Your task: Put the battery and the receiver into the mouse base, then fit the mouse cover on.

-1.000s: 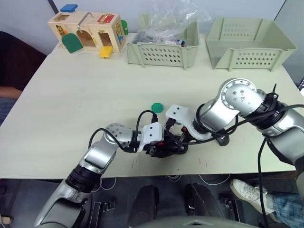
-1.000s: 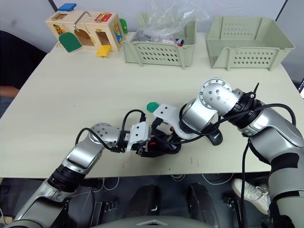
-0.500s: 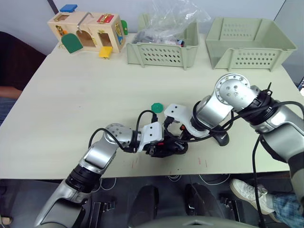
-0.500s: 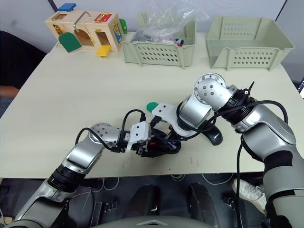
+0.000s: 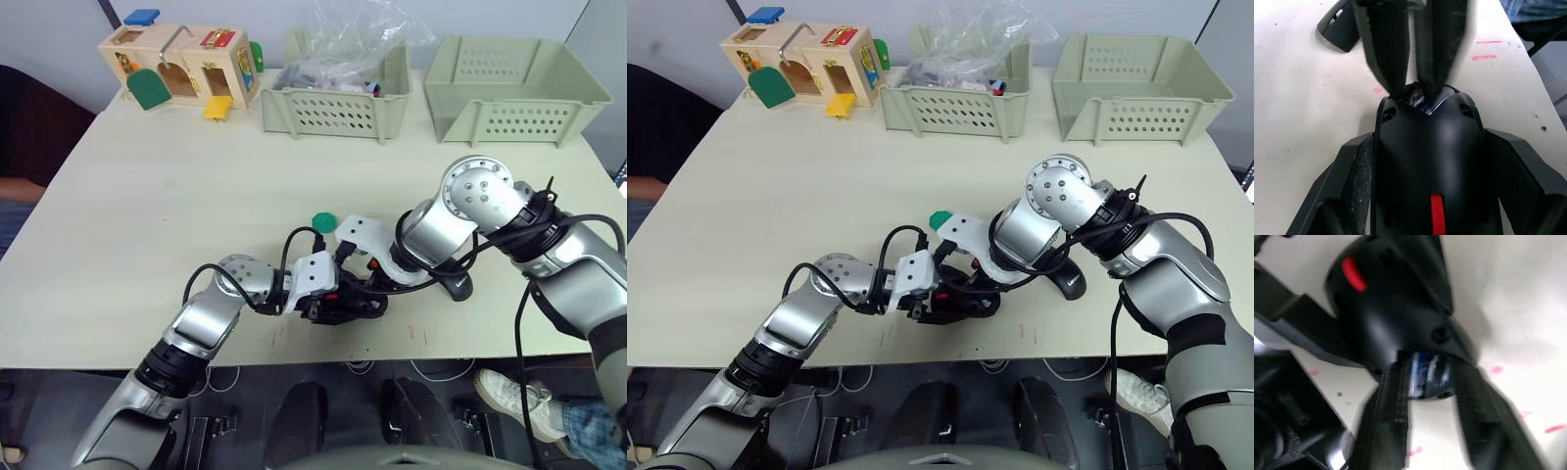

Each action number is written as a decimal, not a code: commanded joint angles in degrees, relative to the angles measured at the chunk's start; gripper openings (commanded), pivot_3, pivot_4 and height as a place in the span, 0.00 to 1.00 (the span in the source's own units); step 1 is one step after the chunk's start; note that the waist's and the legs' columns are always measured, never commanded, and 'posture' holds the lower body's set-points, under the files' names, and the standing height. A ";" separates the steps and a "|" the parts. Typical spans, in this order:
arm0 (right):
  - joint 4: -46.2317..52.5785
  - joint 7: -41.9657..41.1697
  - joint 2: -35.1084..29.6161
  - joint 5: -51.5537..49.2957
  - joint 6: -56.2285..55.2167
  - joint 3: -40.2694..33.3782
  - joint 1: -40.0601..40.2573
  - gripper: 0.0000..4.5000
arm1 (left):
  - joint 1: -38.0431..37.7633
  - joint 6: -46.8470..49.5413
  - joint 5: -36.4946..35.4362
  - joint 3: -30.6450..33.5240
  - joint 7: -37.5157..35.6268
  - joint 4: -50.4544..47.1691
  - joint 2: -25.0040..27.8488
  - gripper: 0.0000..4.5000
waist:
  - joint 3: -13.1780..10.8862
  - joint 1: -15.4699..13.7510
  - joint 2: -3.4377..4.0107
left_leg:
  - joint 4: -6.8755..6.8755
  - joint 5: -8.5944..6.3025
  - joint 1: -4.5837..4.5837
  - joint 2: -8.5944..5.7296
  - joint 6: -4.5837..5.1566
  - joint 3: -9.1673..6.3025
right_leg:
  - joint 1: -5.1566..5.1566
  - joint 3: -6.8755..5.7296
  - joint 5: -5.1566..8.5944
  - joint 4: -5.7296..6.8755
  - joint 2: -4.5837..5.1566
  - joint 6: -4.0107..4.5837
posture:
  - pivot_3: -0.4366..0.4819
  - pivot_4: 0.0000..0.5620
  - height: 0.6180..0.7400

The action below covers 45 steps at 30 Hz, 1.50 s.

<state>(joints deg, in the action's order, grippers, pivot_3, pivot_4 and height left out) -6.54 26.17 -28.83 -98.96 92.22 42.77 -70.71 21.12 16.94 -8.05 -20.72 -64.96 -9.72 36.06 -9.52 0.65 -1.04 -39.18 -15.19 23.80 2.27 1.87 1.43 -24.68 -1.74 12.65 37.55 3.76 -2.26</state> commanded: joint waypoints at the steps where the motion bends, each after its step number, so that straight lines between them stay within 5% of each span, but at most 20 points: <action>1: 2.50 -2.84 -3.78 -1.36 0.28 -0.53 -2.11 0.47 | -0.73 0.70 1.84 -1.52 0.76 0.18 -0.05 0.64 | -0.07 -0.05 0.09 | 0.00 0.00 0.05 -0.02 0.00 0.01 | -0.02 0.00 0.00 -0.02 0.03 0.00 | 0.48 0.27 1.00; 10: 18.07 -11.12 -20.73 -7.85 -2.40 -7.01 1.25 0.47 | -0.28 -0.31 1.91 -1.27 0.35 1.75 0.08 0.64 | -0.12 -0.22 0.13 | 0.13 0.00 0.14 -0.04 0.00 -0.10 | -0.01 -0.15 0.00 -0.29 0.06 -0.01 | 0.48 0.27 1.00; 15: 34.94 -20.61 -24.67 3.65 -14.04 -22.99 18.83 0.47 | -0.20 -0.81 1.83 -1.13 0.13 2.52 0.21 0.64 | -0.11 -0.54 0.11 | 0.11 0.00 0.16 -0.02 0.01 -0.14 | 0.04 -0.22 0.01 -0.41 0.05 -0.06 | 0.48 0.27 1.00; 20: 46.24 -35.16 -28.28 23.56 -27.34 -30.12 34.81 0.47 | -0.20 -1.04 1.78 -0.99 -0.05 2.75 0.47 0.64 | -0.11 -0.63 0.13 | 0.11 0.00 0.13 0.00 0.00 -0.12 | 0.10 -0.19 0.07 -0.50 0.00 -0.30 | 0.48 0.27 1.00; 22: 45.19 -38.82 -25.24 22.12 -31.12 -34.19 42.66 0.47 | -0.27 -0.98 1.70 -0.93 -0.05 2.62 0.54 0.64 | -0.06 -0.76 0.03 | 0.12 0.00 0.09 0.02 0.00 -0.13 | 0.13 -0.18 0.09 -0.52 -0.03 -0.33 | 0.48 0.27 1.00; 29: 43.48 -49.41 -18.52 57.36 -55.73 -25.00 56.68 0.47 | -0.67 -0.71 1.85 -0.86 0.07 2.10 0.74 0.64 | -0.04 -0.57 0.10 | 0.11 0.00 -0.03 0.05 0.00 -0.12 | 0.23 -0.14 0.10 -0.56 -0.12 -0.34 | 0.48 0.27 1.00; 32: 38.23 -51.61 -14.00 63.52 -61.28 -23.89 58.97 0.30 | -0.73 -0.73 1.93 -0.91 0.14 2.11 0.75 0.64 | -0.05 -0.54 0.11 | 0.10 0.00 -0.03 0.04 0.00 -0.09 | 0.23 -0.11 0.09 -0.56 -0.13 -0.34 | 0.48 0.27 1.00; 35: 34.34 -54.82 -10.98 67.80 -65.33 -23.56 60.64 0.02 | -0.57 -0.75 2.00 -0.97 0.25 2.38 0.64 0.64 | -0.06 -0.57 0.12 | 0.09 0.00 -0.04 0.04 0.00 -0.07 | 0.23 -0.09 0.09 -0.55 -0.13 -0.33 | 0.48 0.27 1.00; 45: 33.40 -59.45 -4.61 70.32 -67.46 -26.56 63.02 0.02 | -0.53 -0.99 2.08 -0.84 0.08 2.63 1.03 0.64 | -0.05 -0.60 0.12 | 0.09 0.00 -0.07 0.04 0.00 -0.10 | 0.25 -0.10 -0.02 -0.52 -0.15 -0.15 | 0.48 0.27 1.00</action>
<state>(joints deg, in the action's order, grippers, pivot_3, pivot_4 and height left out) 24.19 -32.24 -34.19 -28.01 25.84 18.66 -8.06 21.50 15.47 -8.15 -20.90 -65.28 -8.43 35.87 -9.57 0.05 -0.92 -39.10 -15.19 23.73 2.31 1.87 1.32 -24.43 -1.85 12.62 37.03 3.61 -2.40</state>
